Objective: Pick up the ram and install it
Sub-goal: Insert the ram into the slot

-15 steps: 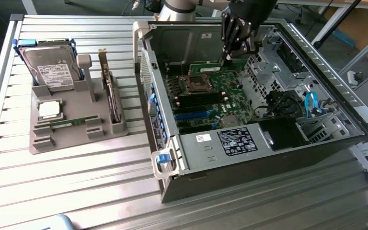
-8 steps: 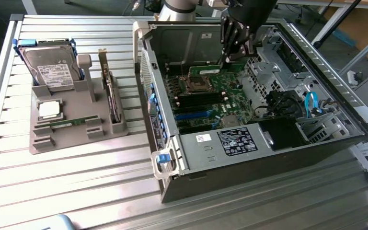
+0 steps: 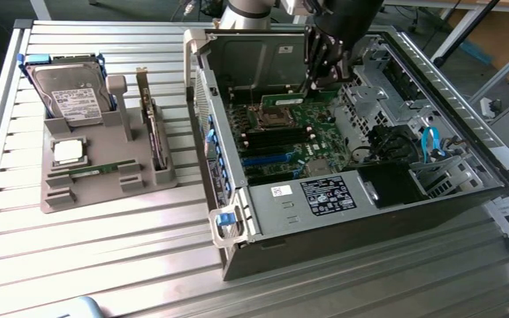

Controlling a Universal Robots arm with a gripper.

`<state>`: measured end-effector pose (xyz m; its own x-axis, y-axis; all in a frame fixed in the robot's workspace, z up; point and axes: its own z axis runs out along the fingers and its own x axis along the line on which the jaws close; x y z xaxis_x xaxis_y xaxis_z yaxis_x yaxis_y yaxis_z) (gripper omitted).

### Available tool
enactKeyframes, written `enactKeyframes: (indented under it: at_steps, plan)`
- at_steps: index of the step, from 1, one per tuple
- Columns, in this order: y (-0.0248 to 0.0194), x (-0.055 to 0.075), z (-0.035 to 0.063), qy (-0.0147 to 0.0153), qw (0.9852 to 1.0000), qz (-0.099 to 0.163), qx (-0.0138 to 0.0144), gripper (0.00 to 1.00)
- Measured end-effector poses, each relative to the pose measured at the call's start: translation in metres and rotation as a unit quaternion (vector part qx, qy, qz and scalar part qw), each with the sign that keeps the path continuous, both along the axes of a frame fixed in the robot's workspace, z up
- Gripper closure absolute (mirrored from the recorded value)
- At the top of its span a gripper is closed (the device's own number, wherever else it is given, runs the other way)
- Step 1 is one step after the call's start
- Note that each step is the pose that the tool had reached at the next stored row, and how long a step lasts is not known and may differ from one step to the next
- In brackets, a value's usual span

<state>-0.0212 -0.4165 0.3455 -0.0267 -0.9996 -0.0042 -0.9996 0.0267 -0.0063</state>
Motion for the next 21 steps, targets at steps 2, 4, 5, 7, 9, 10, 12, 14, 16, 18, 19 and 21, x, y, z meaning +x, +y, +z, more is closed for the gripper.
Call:
enactKeyframes:
  at_steps: [2,4,5,7,9,10,12,14,16,18,19,21]
  plan:
    - [0.0,0.0,-0.0017,-0.0005,1.0,0.0,0.0,0.88]
    - [0.0,0.0,-0.004,-0.0013,1.0,0.0,0.0,0.88]
    - [0.0,0.0,-0.0062,-0.002,1.0,0.0,0.0,0.88]
    - [0.0,0.0,-0.0091,-0.0028,1.0,-0.001,0.0,0.88]
    - [0.0,0.0,-0.0122,-0.0037,1.0,-0.001,0.0,0.88]
    - [0.0,0.0,-0.0134,-0.0039,1.0,-0.001,0.0,0.88]
    - [0.0,0.0,-0.0156,-0.0045,1.0,-0.001,0.0,0.88]
    - [0.0,0.0,-0.0178,-0.0051,1.0,-0.002,0.0,0.88]
    - [0.0,0.0,-0.0221,-0.0062,1.0,-0.003,0.0,0.88]
    - [0.0,0.0,-0.0266,-0.0073,1.0,-0.004,0.0,0.88]
    - [0.0,0.0,-0.0281,-0.0077,1.0,-0.004,0.0,0.88]
    - [0.0,0.0,-0.0308,-0.0083,1.0,-0.005,0.0,0.88]
